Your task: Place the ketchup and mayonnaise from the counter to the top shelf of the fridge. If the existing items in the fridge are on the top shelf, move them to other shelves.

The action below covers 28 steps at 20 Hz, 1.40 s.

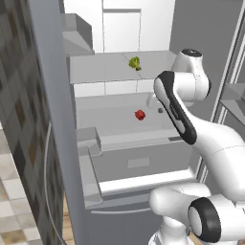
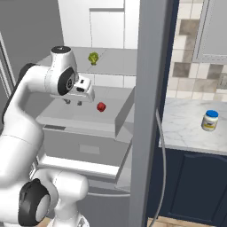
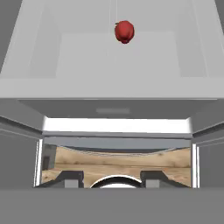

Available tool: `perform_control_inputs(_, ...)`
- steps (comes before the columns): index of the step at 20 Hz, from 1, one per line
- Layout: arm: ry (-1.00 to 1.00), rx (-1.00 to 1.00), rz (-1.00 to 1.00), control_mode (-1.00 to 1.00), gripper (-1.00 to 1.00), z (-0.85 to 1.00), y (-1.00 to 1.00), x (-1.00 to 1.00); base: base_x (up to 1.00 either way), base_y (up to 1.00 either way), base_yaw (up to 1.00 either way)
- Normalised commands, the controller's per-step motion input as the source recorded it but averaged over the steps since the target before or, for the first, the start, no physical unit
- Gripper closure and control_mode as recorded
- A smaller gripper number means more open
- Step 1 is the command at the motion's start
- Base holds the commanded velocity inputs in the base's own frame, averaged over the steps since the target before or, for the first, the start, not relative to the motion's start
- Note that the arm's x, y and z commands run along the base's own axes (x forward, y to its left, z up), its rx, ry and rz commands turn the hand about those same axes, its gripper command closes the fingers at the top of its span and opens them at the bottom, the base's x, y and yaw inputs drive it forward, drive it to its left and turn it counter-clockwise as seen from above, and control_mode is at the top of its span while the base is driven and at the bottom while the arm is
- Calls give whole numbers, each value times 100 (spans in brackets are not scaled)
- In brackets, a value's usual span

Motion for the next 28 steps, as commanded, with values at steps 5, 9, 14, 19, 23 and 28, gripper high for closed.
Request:
perform_control_inputs(5, -26, -1, 0, -100, -100, 5, 0, -29, 0, 0, 0)
perform_control_inputs(9, -47, 0, 0, -100, -100, 29, 0, -46, 0, 0, 0)
perform_control_inputs(14, -47, 0, 0, -100, -100, 59, 0, -43, 0, 0, 0)
perform_control_inputs(19, -26, 0, 0, -100, -100, 92, 0, -10, 0, 0, 0)
perform_control_inputs(23, -1, 0, 0, -100, -100, 82, 0, 6, 0, 0, 0)
perform_control_inputs(28, 6, 0, 0, -100, -100, 27, 0, 37, 0, 0, 0)
